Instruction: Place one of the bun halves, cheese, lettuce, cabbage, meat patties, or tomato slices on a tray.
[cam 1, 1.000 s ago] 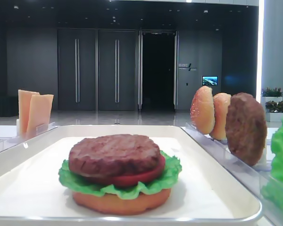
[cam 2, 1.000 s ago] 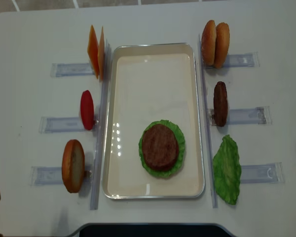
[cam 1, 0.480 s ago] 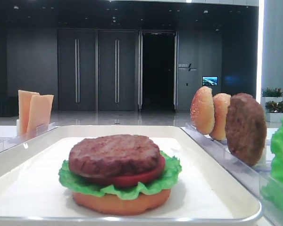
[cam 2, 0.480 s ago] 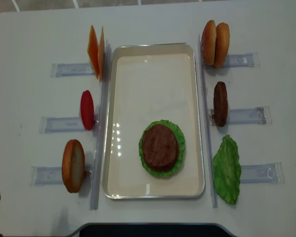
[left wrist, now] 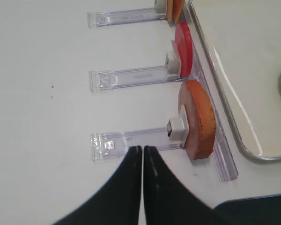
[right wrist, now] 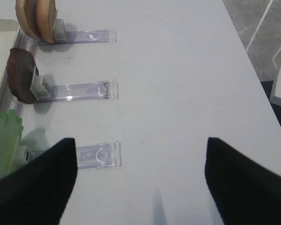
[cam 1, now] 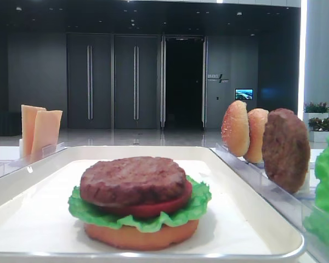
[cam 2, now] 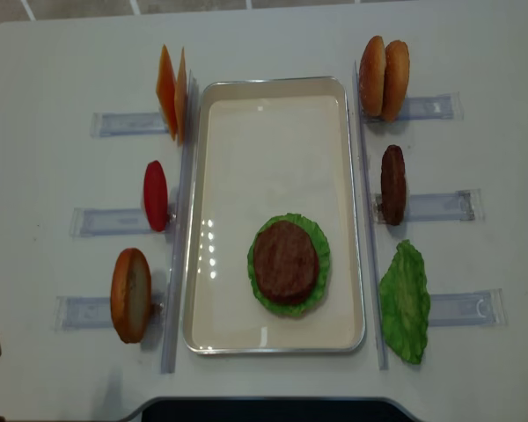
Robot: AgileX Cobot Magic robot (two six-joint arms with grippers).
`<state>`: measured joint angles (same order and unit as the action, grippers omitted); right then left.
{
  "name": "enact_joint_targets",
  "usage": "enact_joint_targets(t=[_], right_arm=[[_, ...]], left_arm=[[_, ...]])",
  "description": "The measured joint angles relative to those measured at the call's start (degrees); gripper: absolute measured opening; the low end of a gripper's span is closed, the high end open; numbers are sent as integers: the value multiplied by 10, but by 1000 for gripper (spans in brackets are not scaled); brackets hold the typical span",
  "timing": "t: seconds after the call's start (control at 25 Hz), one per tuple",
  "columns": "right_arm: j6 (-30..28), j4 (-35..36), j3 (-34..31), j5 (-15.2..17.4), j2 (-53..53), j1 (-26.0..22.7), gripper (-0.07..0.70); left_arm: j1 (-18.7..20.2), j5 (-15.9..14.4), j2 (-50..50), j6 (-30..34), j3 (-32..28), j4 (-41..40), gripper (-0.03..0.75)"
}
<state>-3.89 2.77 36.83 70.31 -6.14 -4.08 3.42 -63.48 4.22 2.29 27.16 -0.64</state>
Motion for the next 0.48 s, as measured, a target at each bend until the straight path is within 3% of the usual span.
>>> enact_joint_targets(t=[0.48], right_arm=[[-27,33,-72,-31,65,1,544]], left_arm=[[0,0,0,0,0,0,-1]])
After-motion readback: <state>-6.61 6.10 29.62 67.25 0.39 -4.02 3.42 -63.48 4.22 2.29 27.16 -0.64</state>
